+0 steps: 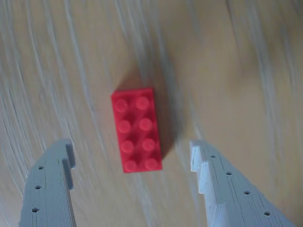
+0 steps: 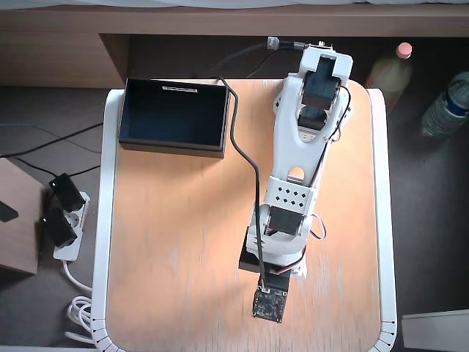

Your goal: Grasp a lego block and put it in the bin.

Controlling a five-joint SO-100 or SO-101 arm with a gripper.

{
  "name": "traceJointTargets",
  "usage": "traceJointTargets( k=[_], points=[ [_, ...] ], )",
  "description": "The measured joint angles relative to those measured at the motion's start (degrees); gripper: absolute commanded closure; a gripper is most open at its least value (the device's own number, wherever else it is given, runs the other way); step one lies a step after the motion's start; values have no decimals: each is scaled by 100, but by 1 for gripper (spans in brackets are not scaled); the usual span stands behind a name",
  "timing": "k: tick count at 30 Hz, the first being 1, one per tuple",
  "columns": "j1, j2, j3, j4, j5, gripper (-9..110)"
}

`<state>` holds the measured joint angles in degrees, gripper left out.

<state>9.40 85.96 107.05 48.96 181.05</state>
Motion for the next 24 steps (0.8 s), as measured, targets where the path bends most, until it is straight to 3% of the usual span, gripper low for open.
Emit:
traceJointTargets(
  k=[24],
  points=[
    [-97,-422,-18,-396,-18,76]
  ],
)
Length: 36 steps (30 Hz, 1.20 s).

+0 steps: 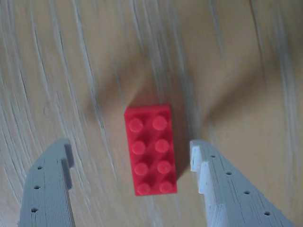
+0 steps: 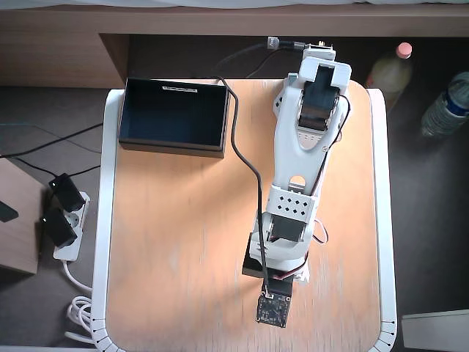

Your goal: Grasp a lego block and put it in the bin.

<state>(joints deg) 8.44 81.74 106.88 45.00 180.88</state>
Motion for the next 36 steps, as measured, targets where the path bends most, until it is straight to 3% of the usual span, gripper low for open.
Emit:
traceJointTargets(
  k=[10,23,36],
  points=[
    [35,-220,-18,-193,0,78],
    [62,-229,-53,-193,70,101],
    [229,-229,-62,-114,-44,101]
  ],
)
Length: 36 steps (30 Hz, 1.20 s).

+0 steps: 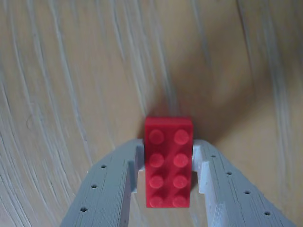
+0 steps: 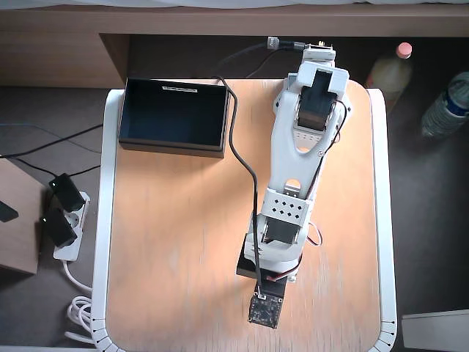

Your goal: Grasp a lego block and put it in the bin.

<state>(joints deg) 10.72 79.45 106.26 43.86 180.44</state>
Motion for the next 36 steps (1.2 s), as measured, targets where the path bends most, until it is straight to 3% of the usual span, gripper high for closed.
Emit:
traceJointTargets(
  k=[19,36],
  points=[
    [1028,2399,0,1863,-167,101],
    [4438,4122,0,2848,176,101]
  ],
)
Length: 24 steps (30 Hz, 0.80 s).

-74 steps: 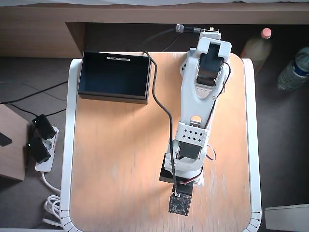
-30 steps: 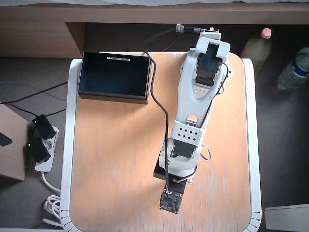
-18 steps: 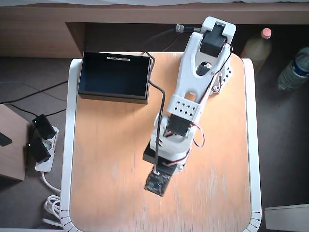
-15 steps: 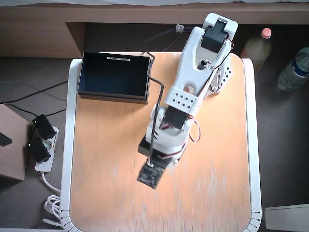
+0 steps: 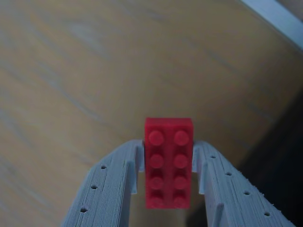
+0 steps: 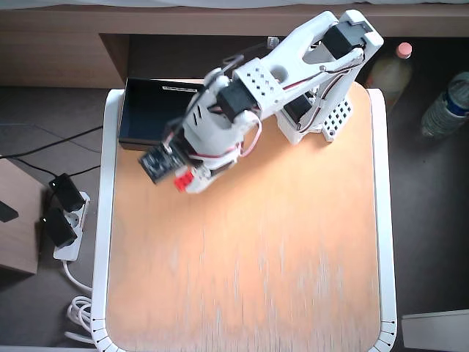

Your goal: Grasp a lego block and put it in the bin.

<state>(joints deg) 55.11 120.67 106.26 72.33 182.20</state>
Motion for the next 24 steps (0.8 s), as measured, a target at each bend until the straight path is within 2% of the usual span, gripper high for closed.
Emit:
traceJointTargets(
  k=[7,12,24],
  points=[
    [1591,18,0,18,264,101],
    [2364,-70,0,18,510,101],
    [3041,-861,9,-255,668,101]
  ],
)
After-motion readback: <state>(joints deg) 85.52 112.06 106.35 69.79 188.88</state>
